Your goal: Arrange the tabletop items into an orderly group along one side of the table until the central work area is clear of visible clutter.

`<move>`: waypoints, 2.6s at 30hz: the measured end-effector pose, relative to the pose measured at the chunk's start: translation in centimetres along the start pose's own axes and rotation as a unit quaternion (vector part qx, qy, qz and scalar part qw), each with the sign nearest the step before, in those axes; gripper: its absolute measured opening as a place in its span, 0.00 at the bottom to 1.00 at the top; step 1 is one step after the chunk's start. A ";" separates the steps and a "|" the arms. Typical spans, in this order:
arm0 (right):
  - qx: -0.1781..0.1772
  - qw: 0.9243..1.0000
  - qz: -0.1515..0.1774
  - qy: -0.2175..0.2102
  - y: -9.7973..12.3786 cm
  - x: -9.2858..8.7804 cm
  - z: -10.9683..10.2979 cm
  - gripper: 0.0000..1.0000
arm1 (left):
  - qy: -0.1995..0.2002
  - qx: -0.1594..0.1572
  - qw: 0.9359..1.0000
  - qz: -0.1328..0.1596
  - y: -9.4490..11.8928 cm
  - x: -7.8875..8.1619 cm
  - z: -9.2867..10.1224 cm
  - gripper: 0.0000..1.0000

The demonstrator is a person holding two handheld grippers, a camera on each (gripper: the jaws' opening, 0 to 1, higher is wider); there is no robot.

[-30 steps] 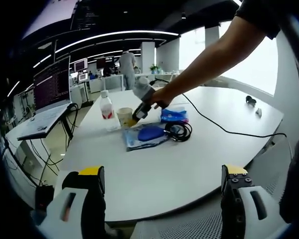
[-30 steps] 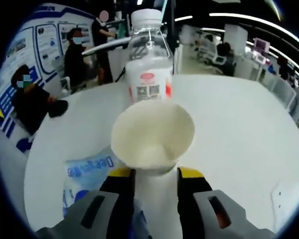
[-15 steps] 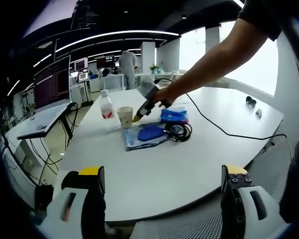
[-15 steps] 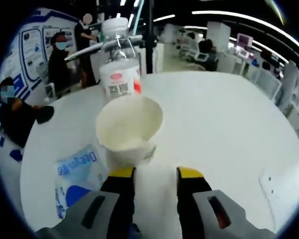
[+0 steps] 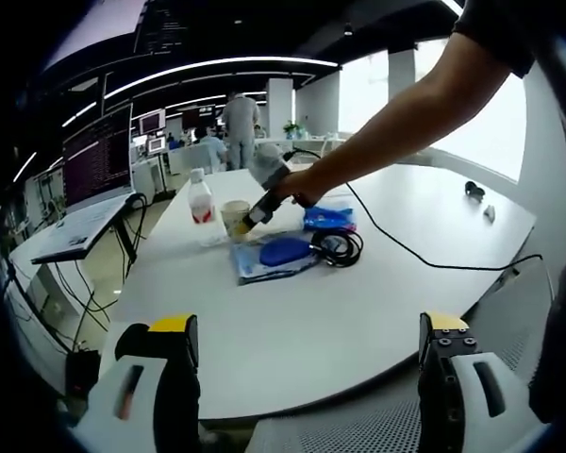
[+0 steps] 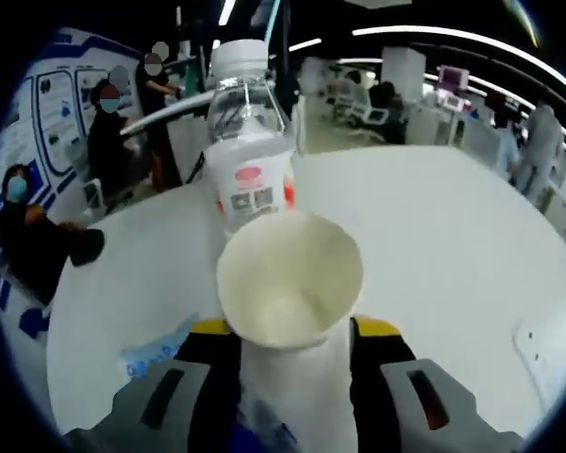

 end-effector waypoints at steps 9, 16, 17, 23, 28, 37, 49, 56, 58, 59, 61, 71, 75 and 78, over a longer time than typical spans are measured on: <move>0.008 1.000 -0.005 0.025 -0.2 0.1 0.5 0.38 | -0.002 -0.002 1.000 -0.003 0.0 -0.1 0.1 0.97; 0.067 0.994 -0.014 0.086 0.5 -0.3 -0.3 0.37 | -0.001 -0.003 1.000 -0.004 -0.1 -0.2 0.1 0.97; 0.069 0.993 -0.016 0.094 0.5 -0.4 -0.2 0.37 | -0.001 -0.004 1.000 -0.004 -0.1 -0.2 0.1 0.97; 0.082 0.987 -0.036 0.131 0.6 -0.6 -0.3 0.37 | 0.003 -0.002 1.000 -0.005 -0.1 -0.3 0.0 0.97; 0.095 0.983 -0.044 0.148 0.5 -0.8 -0.1 0.37 | 0.001 -0.004 1.000 -0.007 -0.2 -0.3 0.1 0.97; 0.101 0.979 -0.070 0.160 0.7 -1.8 0.4 0.36 | 0.001 -0.005 1.000 -0.010 -0.2 -0.5 0.1 0.97; 0.078 0.984 -0.068 0.144 1.0 -1.9 2.6 0.35 | -0.001 -0.007 1.000 -0.014 -0.3 -0.6 0.2 0.97; 0.059 0.989 -0.059 0.122 3.1 -2.5 2.6 0.35 | 0.002 -0.007 1.000 -0.011 -0.3 -0.5 0.1 0.97; 0.056 0.990 -0.052 0.121 3.6 -2.6 3.0 0.36 | 0.001 -0.008 1.000 -0.010 -0.3 -0.4 0.1 0.97; 0.055 0.990 -0.050 0.119 3.7 -2.7 3.4 0.36 | 0.002 -0.009 1.000 -0.009 -0.4 -0.4 0.1 0.97; 0.053 0.991 -0.050 0.112 4.2 -3.1 3.7 0.37 | 0.004 -0.009 1.000 -0.006 -0.4 -0.3 0.1 0.97; 0.037 0.995 -0.037 0.089 6.9 -4.4 3.4 0.50 | -0.012 -0.022 1.000 0.003 -0.3 0.5 0.4 0.99; 0.038 0.995 -0.034 0.083 8.0 -4.8 2.6 0.58 | -0.016 -0.030 0.999 0.011 -0.3 1.1 0.7 0.99; 0.035 0.996 -0.033 0.080 8.6 -4.9 2.4 0.62 | -0.021 -0.033 0.999 0.012 -0.4 1.3 0.9 0.99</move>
Point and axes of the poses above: the point that each gripper's makers call its tool centre point, and the gripper's own axes: y roughly backward along the fingers, z roughly to its right, x roughly out of its top, the point moved 2 cm from there along y, roughly backward along the fingers, and after that the axes turned 4 degrees about y, right-handed, at the moved point
